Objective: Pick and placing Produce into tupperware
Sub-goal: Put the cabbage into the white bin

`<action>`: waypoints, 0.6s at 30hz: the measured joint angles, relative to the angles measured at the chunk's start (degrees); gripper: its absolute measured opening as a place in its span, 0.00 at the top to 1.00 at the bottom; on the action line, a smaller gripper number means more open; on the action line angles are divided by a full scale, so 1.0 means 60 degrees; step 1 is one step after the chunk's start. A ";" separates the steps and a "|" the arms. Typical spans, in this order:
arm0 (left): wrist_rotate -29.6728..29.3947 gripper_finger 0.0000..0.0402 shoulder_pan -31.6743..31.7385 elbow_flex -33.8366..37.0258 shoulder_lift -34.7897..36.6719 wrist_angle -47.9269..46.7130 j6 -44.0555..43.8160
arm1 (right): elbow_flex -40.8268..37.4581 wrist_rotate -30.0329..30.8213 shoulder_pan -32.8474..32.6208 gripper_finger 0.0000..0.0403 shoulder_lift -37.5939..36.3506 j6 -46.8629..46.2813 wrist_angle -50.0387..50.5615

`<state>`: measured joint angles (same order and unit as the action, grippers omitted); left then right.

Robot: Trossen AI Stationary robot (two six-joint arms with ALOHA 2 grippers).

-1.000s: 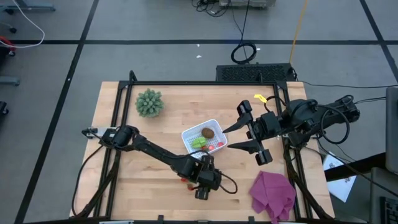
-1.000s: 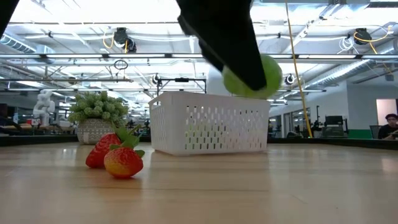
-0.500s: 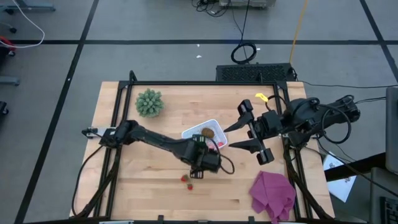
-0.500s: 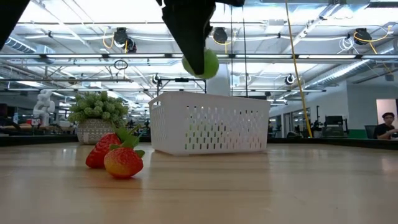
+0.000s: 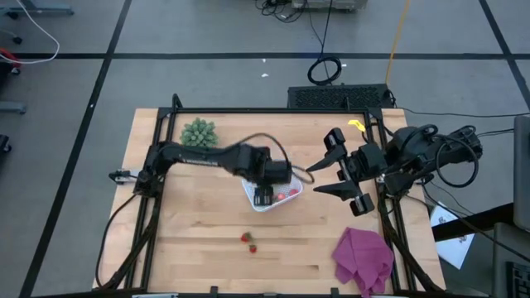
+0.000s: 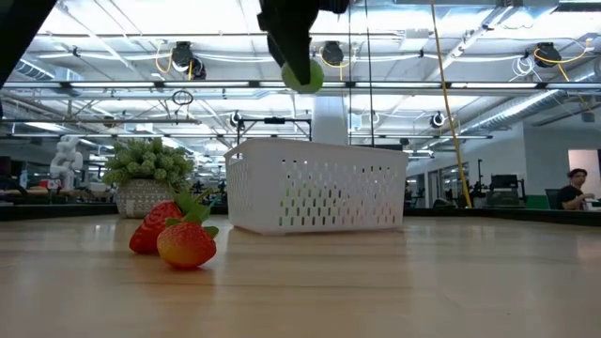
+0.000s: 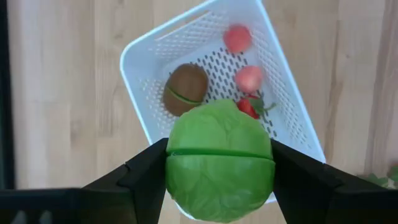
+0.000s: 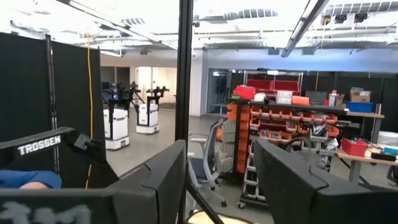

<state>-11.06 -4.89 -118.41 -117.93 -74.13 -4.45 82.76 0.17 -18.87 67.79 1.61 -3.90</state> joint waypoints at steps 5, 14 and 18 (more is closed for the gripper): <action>0.0991 0.38 0.0731 0.0253 0.0001 0.0675 0.0416 | 0.0000 -0.0002 0.0000 0.55 -0.0036 -0.0007 0.0383; 0.2196 0.39 0.1363 0.2769 -0.0014 0.2391 0.0652 | 0.0000 -0.0002 0.0000 0.55 -0.0074 0.0082 0.0554; 0.2563 0.39 0.1467 0.3517 -0.0020 0.3047 0.0629 | 0.0000 -0.0002 0.0000 0.55 -0.0076 0.0171 0.0557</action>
<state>4.32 3.92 -97.31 -118.05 -55.85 -0.67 82.76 0.16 -18.87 67.33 2.63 -0.56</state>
